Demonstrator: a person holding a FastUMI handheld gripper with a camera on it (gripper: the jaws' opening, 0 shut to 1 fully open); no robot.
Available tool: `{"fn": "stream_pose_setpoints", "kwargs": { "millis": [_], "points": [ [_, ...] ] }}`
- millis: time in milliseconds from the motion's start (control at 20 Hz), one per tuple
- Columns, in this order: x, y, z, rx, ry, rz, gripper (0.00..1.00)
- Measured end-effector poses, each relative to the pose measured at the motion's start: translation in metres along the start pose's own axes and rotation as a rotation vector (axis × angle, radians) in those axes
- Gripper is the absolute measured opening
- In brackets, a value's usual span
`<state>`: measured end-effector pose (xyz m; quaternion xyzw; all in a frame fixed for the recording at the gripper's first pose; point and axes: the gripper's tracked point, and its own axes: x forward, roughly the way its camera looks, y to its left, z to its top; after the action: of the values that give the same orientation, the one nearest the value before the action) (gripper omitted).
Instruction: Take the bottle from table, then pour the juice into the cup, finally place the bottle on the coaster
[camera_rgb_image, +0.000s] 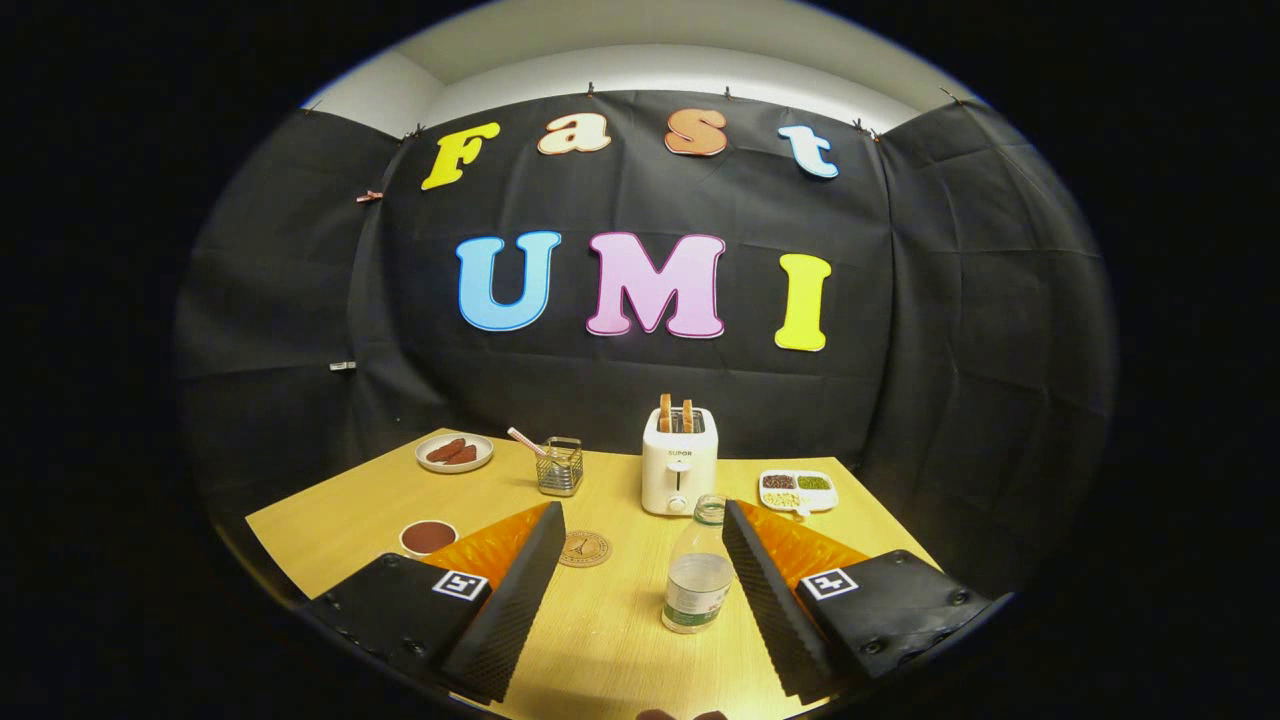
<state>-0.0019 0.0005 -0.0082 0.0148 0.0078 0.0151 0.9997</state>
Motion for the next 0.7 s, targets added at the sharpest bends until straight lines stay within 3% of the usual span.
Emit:
{"fn": "stream_pose_setpoints", "kwargs": {
  "millis": [700],
  "points": [
    [0.006,-0.014,-0.013,-0.010,0.005,-0.021,0.97]
  ]
}}
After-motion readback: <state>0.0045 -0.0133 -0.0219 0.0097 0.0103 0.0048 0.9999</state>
